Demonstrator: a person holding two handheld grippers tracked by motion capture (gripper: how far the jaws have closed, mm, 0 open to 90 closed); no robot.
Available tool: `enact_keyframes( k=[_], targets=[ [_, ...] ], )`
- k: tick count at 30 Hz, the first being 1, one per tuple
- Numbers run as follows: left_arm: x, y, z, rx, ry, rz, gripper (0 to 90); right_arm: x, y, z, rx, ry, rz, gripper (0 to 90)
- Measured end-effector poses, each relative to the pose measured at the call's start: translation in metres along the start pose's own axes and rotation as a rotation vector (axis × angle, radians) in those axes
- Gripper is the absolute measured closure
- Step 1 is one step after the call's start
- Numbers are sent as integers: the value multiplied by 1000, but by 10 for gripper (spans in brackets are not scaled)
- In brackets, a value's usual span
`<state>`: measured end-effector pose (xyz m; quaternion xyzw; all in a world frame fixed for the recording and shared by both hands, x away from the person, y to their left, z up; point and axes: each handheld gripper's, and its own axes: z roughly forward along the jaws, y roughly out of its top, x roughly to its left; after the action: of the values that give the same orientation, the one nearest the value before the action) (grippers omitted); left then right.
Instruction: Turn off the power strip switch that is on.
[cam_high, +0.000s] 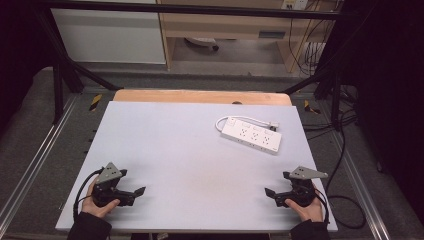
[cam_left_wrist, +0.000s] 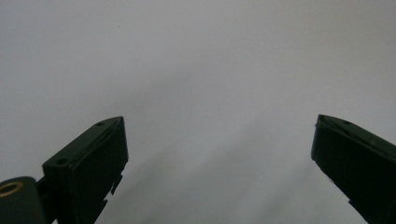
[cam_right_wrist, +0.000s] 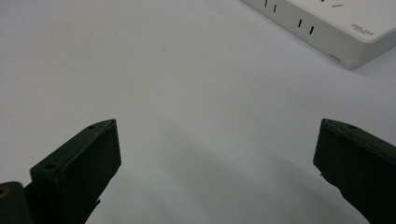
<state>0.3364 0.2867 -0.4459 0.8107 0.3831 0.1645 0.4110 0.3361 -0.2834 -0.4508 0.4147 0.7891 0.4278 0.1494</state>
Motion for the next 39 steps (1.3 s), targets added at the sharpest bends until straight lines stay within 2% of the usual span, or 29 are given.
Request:
enact_keyframes(
  k=[10,19,34,39],
  targets=[
    [0,0,0,-1,3,-1,36,6,8,5,7,-26,-8,14],
    [0,0,1,2,3,0,36,12,15,11,9,-26,-23,25],
    [0,-1,1,5,5,2,37,17,30,18,2,-42,-49,138],
    [0,-1,1,6,7,2,37,18,34,19,-9,-54,-45,183]
  ],
)
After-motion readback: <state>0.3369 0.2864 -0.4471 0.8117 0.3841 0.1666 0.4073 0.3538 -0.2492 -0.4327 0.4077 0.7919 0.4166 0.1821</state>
